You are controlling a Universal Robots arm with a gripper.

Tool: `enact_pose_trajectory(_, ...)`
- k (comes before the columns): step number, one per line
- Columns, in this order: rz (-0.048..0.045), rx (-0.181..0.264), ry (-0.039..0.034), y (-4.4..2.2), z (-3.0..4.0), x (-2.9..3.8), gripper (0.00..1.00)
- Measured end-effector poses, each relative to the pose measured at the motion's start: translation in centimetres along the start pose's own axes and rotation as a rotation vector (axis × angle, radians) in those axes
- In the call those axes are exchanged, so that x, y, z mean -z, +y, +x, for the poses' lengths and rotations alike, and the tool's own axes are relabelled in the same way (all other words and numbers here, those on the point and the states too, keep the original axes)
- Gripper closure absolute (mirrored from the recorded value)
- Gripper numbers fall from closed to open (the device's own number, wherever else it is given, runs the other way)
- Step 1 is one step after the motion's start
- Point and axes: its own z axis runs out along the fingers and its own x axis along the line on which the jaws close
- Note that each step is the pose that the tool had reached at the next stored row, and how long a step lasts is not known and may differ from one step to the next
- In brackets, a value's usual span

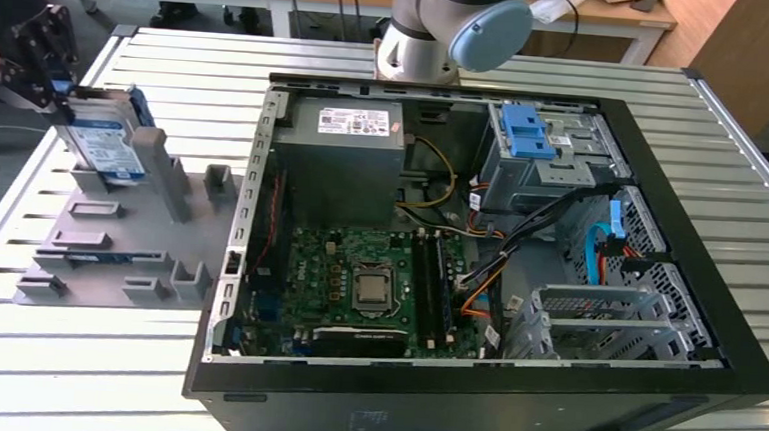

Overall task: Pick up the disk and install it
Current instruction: 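Pick up the disk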

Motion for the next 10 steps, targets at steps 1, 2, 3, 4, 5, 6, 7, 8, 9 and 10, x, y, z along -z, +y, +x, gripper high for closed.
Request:
enact_pose_trajectory(1,0.0000,0.000,0.0000,0.00,0.00,0.06,0.64)
enact_pose_trajectory(2,0.0001,0.000,0.0000,0.00,0.00,0.11,0.64)
enact_pose_trajectory(3,0.0000,0.000,0.0000,0.00,0.00,0.19,0.64)
enact_pose_trajectory(4,-0.0001,0.000,0.0000,0.00,0.00,0.26,0.64)
enact_pose_trajectory(5,0.0001,0.000,0.0000,0.00,-0.01,0.33,0.64)
enact_pose_trajectory(6,0.0000,0.000,0.0000,0.00,-0.01,0.41,0.64)
enact_pose_trajectory(7,0.0001,0.000,0.0000,0.00,-0.01,0.49,0.64)
enact_pose_trajectory(8,0.0000,0.000,0.0000,0.00,-0.01,0.56,0.64)
enact_pose_trajectory(9,0.0001,0.000,0.0000,0.00,-0.01,0.64,0.64)
enact_pose_trajectory(10,0.0001,0.000,0.0000,0.00,-0.01,0.71,0.64)
